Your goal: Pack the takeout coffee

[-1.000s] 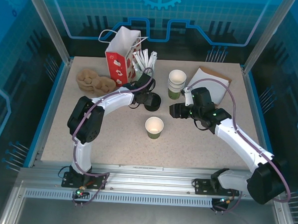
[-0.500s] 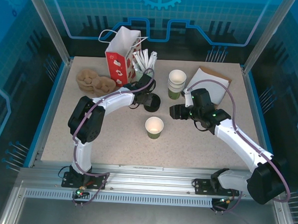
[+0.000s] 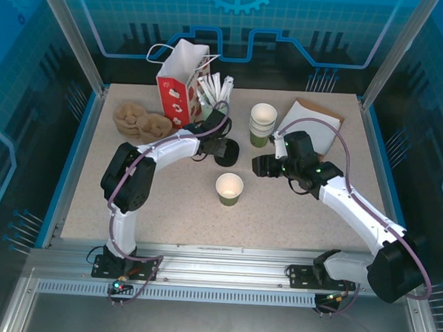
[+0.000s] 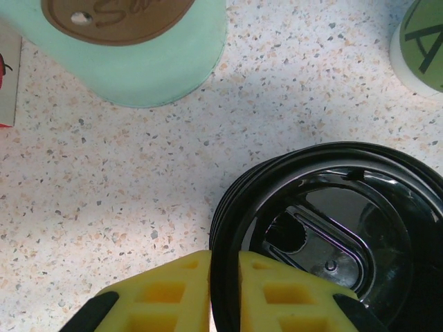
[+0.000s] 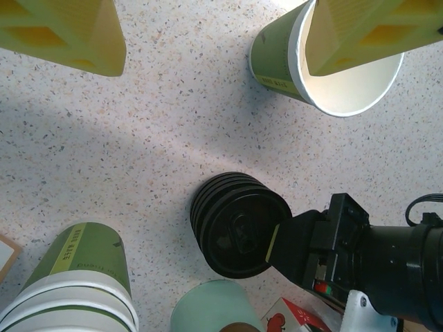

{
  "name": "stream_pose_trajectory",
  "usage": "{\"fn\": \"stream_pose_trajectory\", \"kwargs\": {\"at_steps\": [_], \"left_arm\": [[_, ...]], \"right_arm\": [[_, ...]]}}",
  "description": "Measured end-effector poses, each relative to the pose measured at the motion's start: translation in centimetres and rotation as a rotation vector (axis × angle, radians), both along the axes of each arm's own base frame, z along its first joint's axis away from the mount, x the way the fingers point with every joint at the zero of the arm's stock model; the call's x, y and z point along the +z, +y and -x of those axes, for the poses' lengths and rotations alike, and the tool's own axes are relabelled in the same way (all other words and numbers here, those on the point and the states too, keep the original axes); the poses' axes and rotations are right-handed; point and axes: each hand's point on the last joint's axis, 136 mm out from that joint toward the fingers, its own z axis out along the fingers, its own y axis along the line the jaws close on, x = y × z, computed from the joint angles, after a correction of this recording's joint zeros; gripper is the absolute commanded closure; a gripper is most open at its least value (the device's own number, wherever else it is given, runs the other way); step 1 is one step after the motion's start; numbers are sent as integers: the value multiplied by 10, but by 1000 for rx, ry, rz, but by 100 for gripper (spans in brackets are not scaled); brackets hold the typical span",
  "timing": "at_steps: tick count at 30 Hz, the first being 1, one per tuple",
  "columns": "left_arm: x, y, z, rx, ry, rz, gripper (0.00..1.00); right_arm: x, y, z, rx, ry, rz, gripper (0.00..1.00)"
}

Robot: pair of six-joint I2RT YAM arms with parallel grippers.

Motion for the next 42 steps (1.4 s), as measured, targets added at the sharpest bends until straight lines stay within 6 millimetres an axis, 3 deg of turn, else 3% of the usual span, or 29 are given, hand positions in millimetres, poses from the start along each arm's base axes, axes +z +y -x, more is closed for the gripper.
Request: {"fn": "stream_pose_trajectory", "kwargs": {"at_steps": [4, 9, 12, 17, 20, 25, 34, 39, 42], "left_arm": [[19, 0, 0, 0, -34, 21, 84], [61, 4, 8, 2, -111, 70, 86], [90, 8, 25, -2, -159, 144, 85], [147, 12, 68, -32, -257, 362, 85], [175, 17, 92, -45, -299, 559, 85], [200, 35, 107, -11, -305, 856, 85], [244, 12, 137, -112, -257, 1243, 88], [262, 6, 145, -152, -244, 1339, 88], [269, 1, 150, -177, -237, 1365, 88]], "right_arm": [[0, -1, 1, 2, 7, 8, 28], [11, -4, 2, 0, -3, 27, 23], [38, -11, -2, -13, -43, 2, 12], [90, -18, -8, -19, -143, -122, 2], [110, 4, -7, 61, -162, -257, 0], [143, 40, -5, 186, -174, -506, 0], [200, 100, 38, 453, -273, -718, 0], [210, 109, 46, 505, -315, -742, 0], [207, 117, 44, 518, -309, -747, 0]]}}
